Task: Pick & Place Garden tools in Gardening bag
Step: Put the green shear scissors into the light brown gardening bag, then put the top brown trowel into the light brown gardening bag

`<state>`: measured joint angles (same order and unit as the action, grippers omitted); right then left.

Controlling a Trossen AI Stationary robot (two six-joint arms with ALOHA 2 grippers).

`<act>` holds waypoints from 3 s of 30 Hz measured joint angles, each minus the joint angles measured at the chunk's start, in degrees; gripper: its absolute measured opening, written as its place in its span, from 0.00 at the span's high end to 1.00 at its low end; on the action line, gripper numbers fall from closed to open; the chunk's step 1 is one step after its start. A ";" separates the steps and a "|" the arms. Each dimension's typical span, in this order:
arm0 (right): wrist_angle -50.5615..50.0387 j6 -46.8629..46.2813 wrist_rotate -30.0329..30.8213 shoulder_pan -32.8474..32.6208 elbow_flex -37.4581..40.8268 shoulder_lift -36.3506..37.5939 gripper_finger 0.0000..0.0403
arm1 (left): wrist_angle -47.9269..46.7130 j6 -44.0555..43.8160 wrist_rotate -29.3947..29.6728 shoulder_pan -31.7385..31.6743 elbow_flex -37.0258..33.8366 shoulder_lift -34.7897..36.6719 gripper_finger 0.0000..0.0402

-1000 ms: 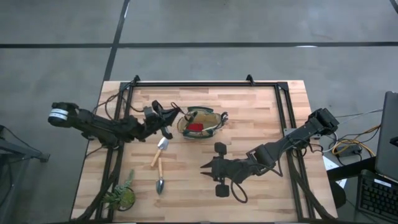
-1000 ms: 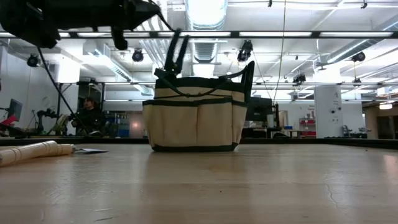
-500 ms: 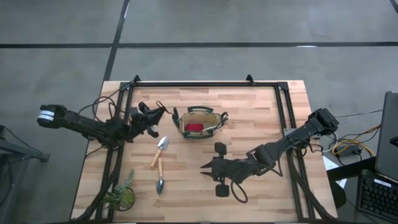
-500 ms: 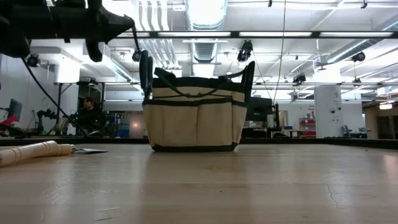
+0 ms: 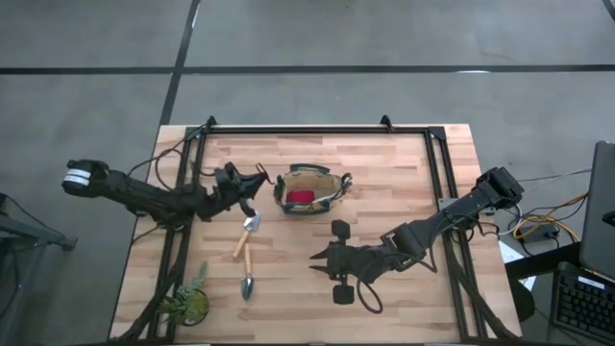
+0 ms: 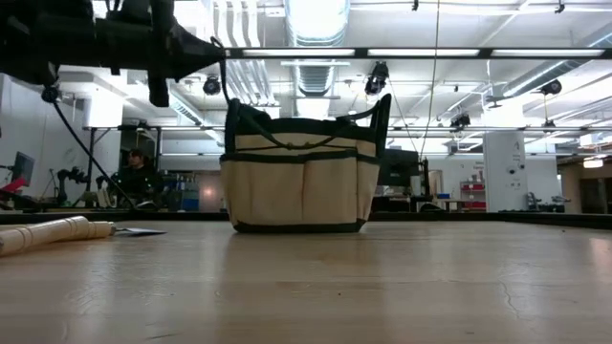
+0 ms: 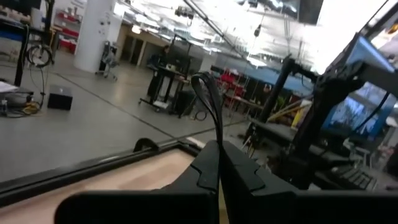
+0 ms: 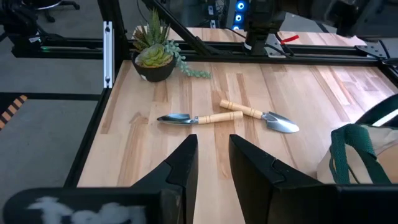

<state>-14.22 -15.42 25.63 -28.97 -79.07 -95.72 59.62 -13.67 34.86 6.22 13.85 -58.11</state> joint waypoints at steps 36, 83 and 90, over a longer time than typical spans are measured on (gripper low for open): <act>-0.15 -1.87 -0.11 -0.45 2.22 0.02 0.82 | -50.07 -20.52 -15.09 4.38 5.55 8.30 0.57; 1.21 -3.04 -0.06 -0.50 4.35 0.02 0.82 | -76.43 -38.78 -23.58 7.13 5.62 -10.88 0.83; 1.26 -3.05 -0.04 -0.52 4.50 0.02 0.85 | -75.33 -35.58 -22.89 7.34 6.01 -7.60 0.84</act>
<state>-12.96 -18.47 25.58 -29.50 -74.57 -95.70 -15.71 -49.25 11.97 13.55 19.86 -65.71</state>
